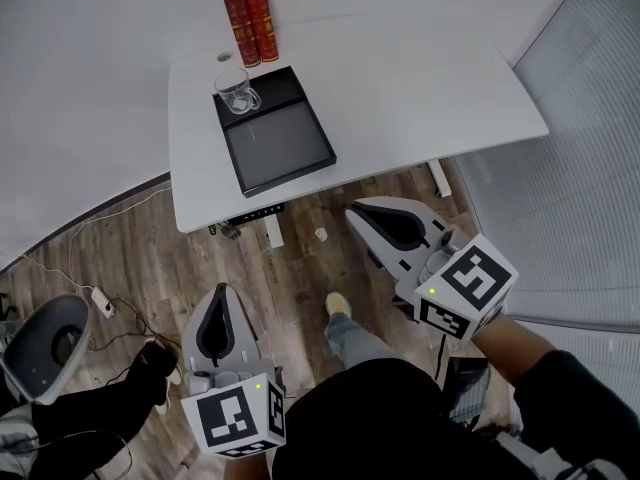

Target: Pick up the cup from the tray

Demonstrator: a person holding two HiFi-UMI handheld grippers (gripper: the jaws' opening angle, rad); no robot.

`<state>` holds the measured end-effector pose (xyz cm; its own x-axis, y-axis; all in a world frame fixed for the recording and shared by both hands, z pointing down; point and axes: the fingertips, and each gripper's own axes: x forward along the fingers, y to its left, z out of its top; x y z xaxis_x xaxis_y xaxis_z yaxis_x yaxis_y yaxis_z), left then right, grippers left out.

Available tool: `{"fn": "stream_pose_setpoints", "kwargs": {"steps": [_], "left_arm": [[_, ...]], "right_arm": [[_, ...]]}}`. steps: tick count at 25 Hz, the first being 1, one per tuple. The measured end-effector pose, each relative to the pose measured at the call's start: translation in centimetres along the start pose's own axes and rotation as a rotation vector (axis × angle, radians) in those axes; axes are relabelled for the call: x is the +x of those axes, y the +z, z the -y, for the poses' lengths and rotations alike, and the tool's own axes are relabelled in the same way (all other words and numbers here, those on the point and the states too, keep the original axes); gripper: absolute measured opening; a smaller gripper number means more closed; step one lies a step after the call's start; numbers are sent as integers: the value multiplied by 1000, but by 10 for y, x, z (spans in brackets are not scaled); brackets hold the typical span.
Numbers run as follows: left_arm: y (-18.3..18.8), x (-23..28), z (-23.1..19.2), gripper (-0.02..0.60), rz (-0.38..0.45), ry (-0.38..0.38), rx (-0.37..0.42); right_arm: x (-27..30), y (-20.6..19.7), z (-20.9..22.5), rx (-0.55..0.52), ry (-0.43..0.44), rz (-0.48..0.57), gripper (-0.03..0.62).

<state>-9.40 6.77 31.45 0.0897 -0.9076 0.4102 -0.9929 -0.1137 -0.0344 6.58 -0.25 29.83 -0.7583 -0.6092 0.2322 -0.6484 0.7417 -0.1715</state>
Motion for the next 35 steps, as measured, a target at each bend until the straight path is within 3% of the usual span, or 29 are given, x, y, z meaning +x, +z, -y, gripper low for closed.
{"fn": "stream_pose_setpoints", "kwargs": {"steps": [17,35], "left_arm": [[21,47,18,3,-21,23,31],[38,21,18,3,46,69,42]], "right_arm": [[13,7,79,33,-25,6,14],[-6,21,73,-4,-19,50,14]]}}
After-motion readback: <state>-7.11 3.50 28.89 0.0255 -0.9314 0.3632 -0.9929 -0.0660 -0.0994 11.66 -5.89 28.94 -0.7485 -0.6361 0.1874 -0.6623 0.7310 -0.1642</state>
